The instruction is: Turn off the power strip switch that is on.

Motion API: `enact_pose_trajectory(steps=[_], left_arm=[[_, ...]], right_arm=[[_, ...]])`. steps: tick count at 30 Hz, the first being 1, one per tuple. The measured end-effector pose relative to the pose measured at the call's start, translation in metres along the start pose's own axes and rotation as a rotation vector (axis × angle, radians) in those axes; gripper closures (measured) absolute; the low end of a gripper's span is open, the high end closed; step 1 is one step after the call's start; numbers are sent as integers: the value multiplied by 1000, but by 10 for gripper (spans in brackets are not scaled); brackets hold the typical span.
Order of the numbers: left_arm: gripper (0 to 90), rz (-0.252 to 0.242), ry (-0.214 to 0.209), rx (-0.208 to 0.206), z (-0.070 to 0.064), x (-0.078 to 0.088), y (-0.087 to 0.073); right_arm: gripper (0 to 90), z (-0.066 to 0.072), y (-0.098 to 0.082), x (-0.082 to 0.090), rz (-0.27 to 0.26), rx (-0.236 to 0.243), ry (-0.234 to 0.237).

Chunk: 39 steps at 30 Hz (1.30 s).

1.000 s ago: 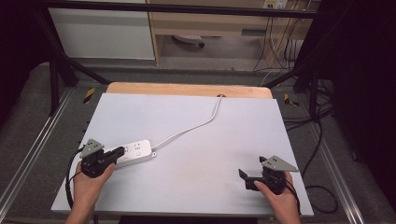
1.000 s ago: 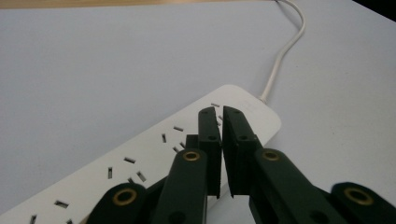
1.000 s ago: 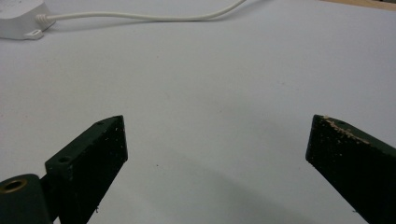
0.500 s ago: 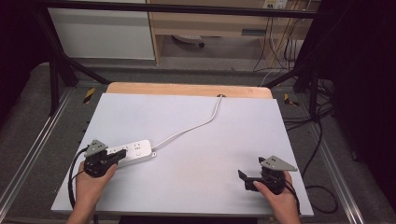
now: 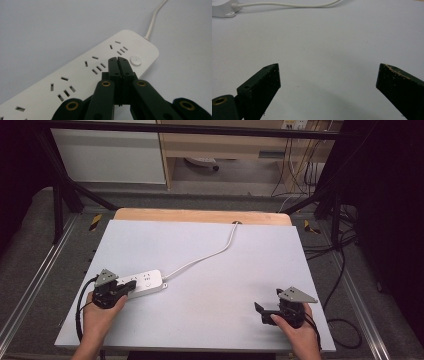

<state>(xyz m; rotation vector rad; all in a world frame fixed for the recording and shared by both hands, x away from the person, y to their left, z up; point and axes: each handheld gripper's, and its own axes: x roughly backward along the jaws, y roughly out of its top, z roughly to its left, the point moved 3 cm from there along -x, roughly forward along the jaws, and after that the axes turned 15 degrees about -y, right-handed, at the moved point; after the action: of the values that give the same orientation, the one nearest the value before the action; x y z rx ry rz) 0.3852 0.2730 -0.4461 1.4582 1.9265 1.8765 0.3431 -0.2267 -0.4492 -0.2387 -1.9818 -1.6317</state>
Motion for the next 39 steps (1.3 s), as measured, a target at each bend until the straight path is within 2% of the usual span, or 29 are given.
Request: enact_pose_trajectory(steps=[26, 39], left_arm=[[900, 19, 15, -5, 2, -2, -2], [900, 35, 17, -29, 0, -4, -2]], right_arm=[[61, 1, 0, 0, 17, -8, 1], [61, 2, 0, 0, 19, -3, 1]])
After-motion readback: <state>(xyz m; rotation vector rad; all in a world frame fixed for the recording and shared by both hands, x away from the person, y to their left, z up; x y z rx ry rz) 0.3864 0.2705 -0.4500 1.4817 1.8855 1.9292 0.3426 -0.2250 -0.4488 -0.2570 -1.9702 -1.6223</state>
